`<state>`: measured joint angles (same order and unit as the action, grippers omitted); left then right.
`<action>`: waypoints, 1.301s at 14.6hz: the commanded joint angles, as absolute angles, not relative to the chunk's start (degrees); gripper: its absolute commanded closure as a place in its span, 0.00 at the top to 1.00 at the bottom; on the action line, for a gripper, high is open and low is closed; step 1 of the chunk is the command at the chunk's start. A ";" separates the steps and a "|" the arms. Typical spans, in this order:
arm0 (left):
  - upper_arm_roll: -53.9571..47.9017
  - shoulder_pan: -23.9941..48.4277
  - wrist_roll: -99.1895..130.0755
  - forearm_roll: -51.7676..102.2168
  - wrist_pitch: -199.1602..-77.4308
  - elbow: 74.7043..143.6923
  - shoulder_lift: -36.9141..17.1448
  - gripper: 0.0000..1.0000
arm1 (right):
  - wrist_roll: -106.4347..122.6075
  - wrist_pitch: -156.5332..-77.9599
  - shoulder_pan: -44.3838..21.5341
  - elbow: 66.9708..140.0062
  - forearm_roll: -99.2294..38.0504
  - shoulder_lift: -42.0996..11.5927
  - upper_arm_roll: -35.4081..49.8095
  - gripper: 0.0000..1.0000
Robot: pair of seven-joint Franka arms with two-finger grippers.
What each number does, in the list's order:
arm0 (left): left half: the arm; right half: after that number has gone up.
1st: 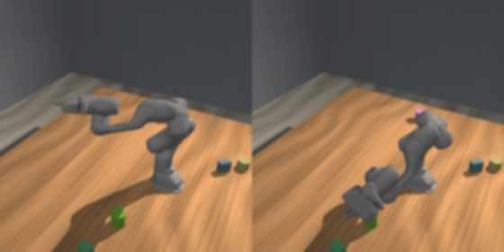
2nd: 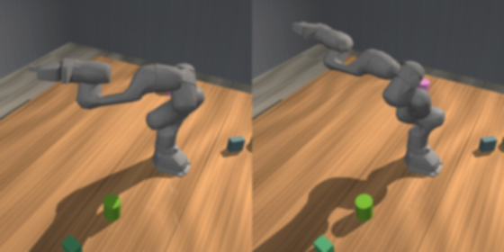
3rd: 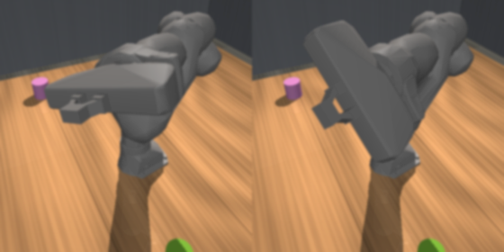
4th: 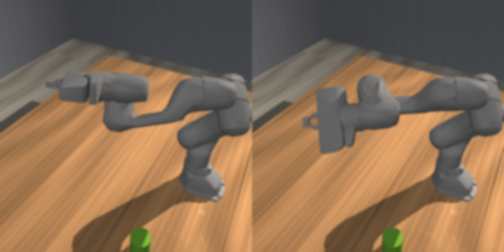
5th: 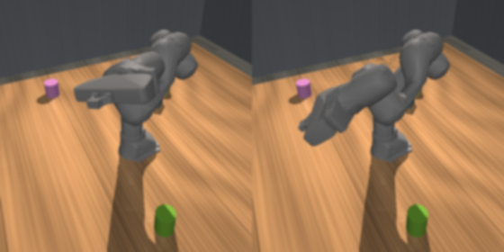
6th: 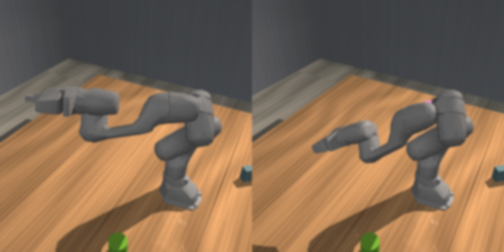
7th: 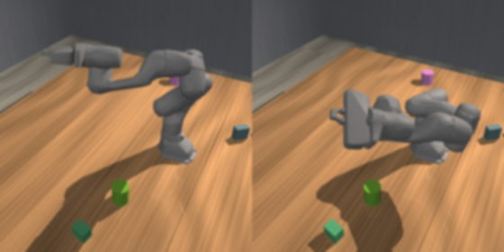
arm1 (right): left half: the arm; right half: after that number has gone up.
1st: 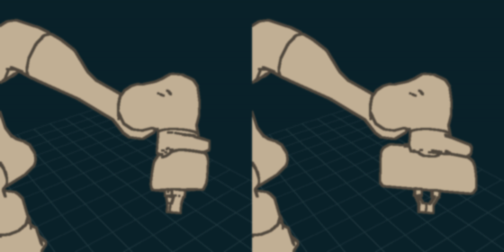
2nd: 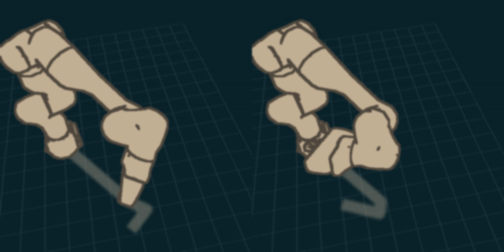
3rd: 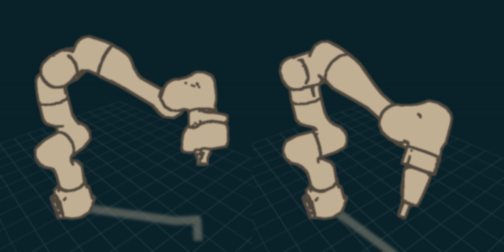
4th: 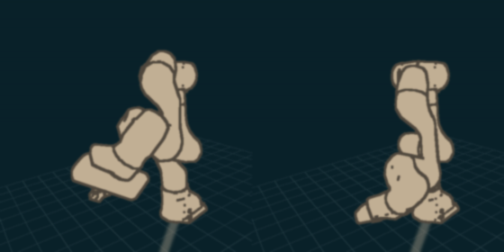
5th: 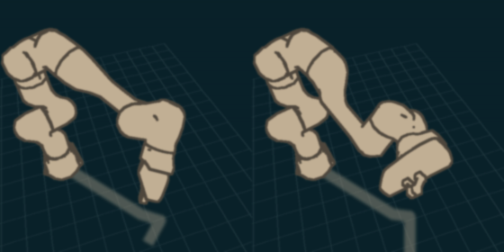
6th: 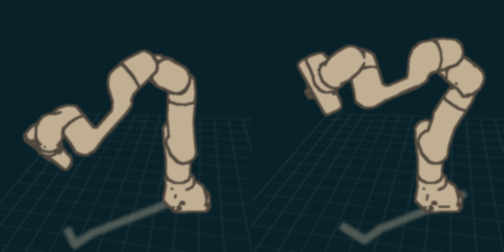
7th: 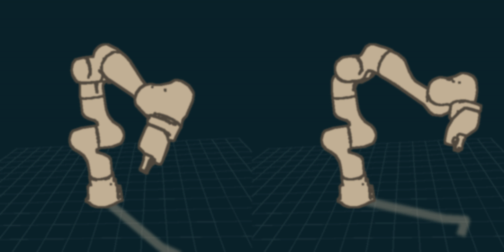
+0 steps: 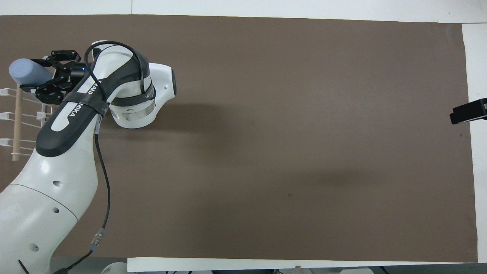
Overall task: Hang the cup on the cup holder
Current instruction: 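Lower the cup onto the rack dowel with the left gripper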
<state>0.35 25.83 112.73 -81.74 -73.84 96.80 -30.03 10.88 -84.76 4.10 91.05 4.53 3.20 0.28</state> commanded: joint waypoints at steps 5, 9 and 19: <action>0.09 23.73 120.58 -81.74 -74.08 96.50 -32.96 0.03 | 10.37 -81.39 2.11 90.44 6.68 2.46 0.97 1.00; -0.09 22.85 120.50 -78.93 -76.46 96.16 -33.05 1.00 | 10.37 -80.95 3.08 91.31 5.36 2.90 0.79 1.00; -0.26 23.12 101.20 -57.50 -82.41 92.62 -22.18 1.00 | 10.37 -80.33 3.78 92.02 3.34 3.25 0.88 1.00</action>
